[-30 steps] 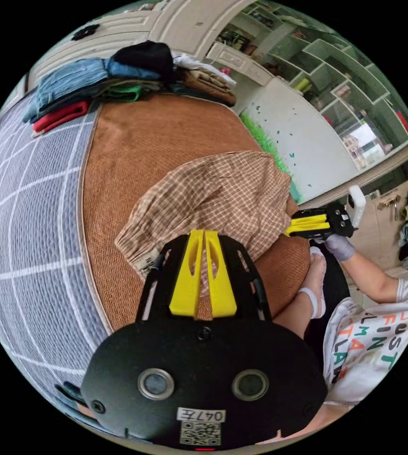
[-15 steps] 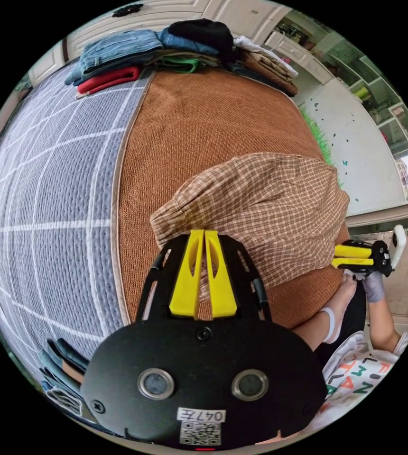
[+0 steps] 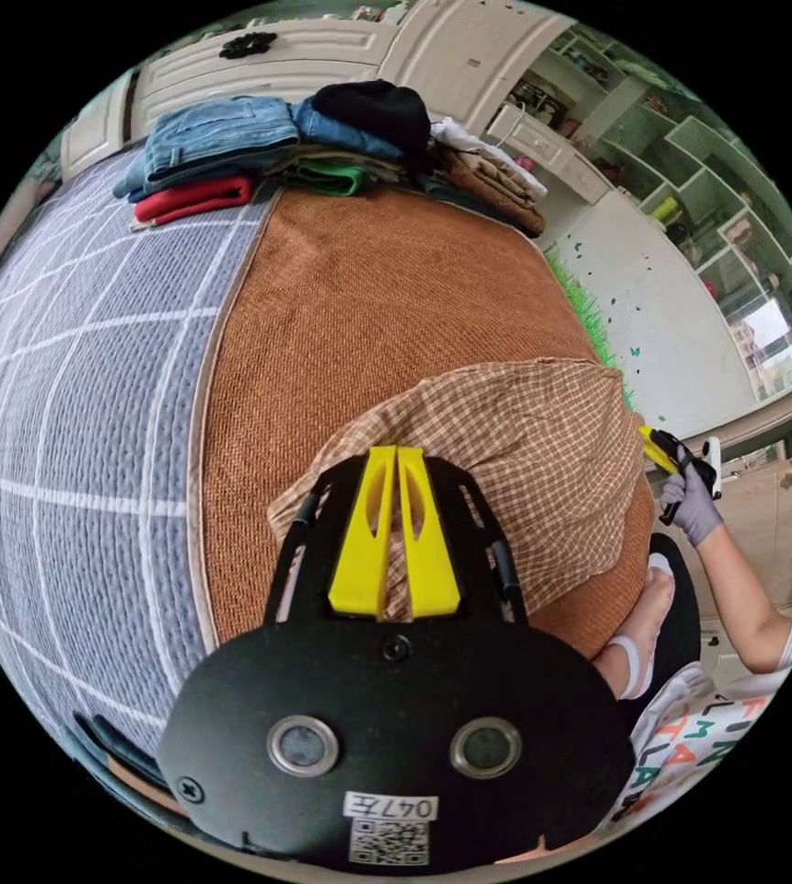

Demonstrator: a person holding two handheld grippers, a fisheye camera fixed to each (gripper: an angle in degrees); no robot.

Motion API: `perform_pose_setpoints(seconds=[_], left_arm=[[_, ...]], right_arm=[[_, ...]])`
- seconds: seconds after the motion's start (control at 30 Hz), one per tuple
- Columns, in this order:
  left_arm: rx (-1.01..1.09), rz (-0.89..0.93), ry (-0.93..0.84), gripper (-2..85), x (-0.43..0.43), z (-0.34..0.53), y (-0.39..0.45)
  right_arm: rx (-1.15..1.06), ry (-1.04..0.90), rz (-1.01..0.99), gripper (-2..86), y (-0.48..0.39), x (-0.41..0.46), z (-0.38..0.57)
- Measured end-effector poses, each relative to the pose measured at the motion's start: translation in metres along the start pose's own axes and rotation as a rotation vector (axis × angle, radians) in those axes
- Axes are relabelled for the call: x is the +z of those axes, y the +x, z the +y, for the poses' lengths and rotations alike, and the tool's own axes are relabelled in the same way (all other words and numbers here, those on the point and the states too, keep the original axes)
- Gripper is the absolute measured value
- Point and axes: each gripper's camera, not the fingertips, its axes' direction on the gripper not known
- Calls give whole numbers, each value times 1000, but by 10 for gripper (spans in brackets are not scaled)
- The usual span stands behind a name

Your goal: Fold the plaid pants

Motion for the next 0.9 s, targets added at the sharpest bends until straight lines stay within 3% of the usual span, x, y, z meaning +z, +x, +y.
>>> perform_pose_setpoints(seconds=[0.13, 0.33, 0.5, 0.6, 0.73, 0.83, 0.9], left_arm=[[-41, 27, -11, -10, 10, 10, -24], [-50, 126, 38, -10, -1, 32, -54], [-181, 183, 228, -9, -58, 81, -113], [-350, 197, 295, -7, -84, 127, -165], [-508, 311, 314, 13, -94, 181, -223], [-522, 419, 253, 81, -90, 200, -248], [-490, 433, 179, 134, -86, 201, -249]], right_arm=[[-73, 76, 33, -7, -21, -34, -1], [-492, 113, 50, -8, -178, -79, -4], [-991, -94, 27, -7, -370, -21, 51], [-1135, -224, 27, -6, -428, 33, 96], [-1223, -388, 52, -3, -457, 95, 141], [-1318, -419, 146, 15, -467, 113, 165], [-1351, -470, 120, 74, -478, 101, 164]])
